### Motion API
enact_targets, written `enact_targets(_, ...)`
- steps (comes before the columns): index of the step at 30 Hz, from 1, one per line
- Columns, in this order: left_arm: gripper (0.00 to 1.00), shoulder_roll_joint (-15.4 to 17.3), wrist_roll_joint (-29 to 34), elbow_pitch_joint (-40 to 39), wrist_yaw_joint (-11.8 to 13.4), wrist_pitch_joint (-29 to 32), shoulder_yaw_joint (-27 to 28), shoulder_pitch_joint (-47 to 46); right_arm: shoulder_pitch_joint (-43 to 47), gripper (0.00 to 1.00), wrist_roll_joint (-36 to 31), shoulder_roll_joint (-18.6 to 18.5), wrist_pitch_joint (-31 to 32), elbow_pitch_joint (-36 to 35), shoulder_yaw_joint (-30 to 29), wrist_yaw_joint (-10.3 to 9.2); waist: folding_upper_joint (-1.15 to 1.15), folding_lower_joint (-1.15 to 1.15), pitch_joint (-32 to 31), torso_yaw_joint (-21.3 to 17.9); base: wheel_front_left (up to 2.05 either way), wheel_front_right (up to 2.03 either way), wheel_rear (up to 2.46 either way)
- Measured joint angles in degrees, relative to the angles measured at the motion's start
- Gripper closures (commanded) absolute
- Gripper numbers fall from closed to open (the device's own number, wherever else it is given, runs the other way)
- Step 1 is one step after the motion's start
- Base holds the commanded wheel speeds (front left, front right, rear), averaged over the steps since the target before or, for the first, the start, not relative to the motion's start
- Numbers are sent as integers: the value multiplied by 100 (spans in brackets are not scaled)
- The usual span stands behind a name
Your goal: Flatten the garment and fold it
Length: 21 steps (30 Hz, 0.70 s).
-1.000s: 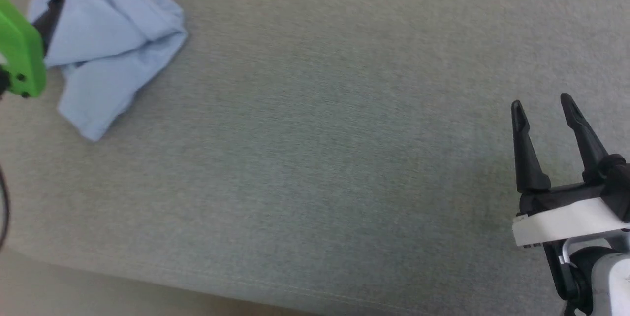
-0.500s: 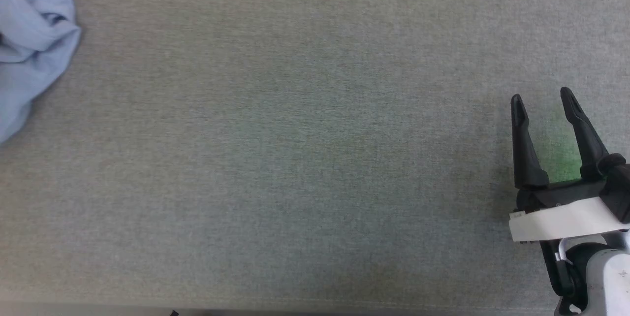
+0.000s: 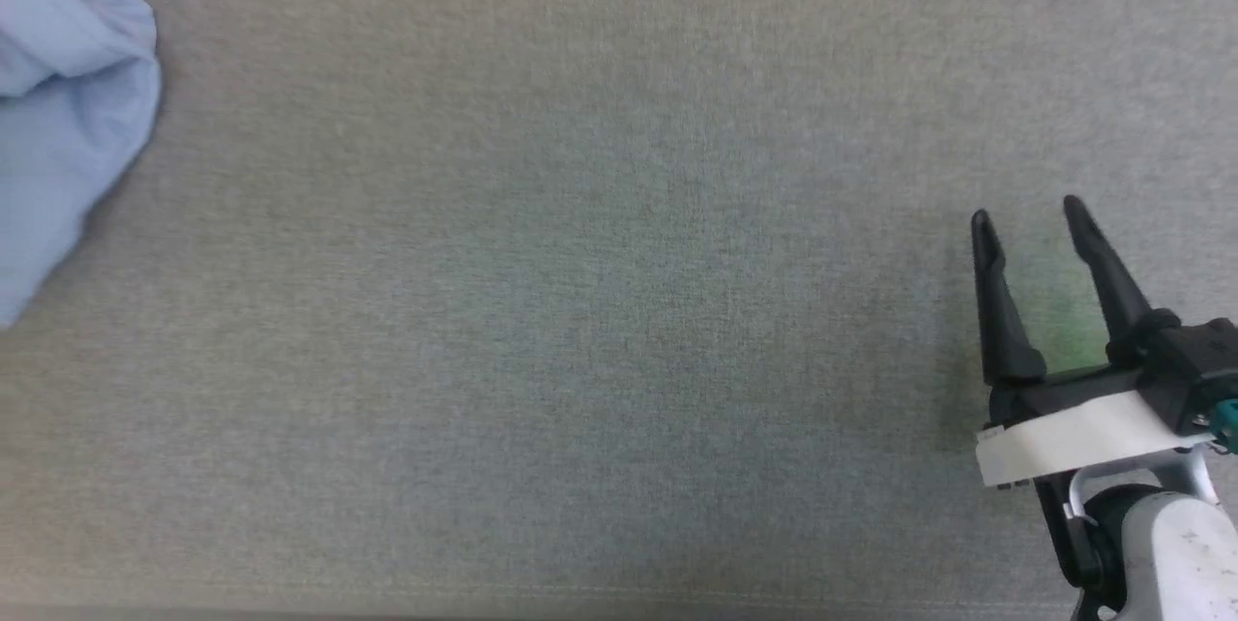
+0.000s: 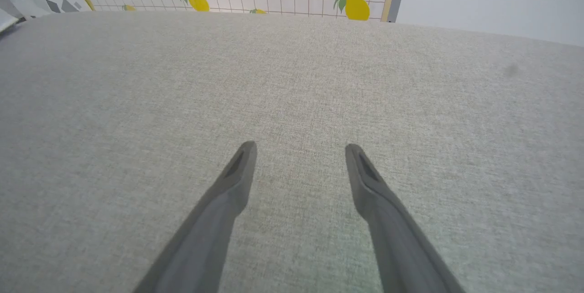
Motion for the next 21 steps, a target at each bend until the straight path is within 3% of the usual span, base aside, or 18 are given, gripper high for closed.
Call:
enact_targets(11, 100, -360, 461, 53, -1, -2131, 2, -381, 158, 0, 75, -9, 108, 480, 25, 0, 0, 0, -1162, 127, 0, 0, 0)
enact_targets(21, 100, -1101, 360, -1048, 2, -2404, -441, -469, 164, 0, 191, -7, 149, 614, 35, 0, 0, -1, -2159, 161, 0, 0, 0)
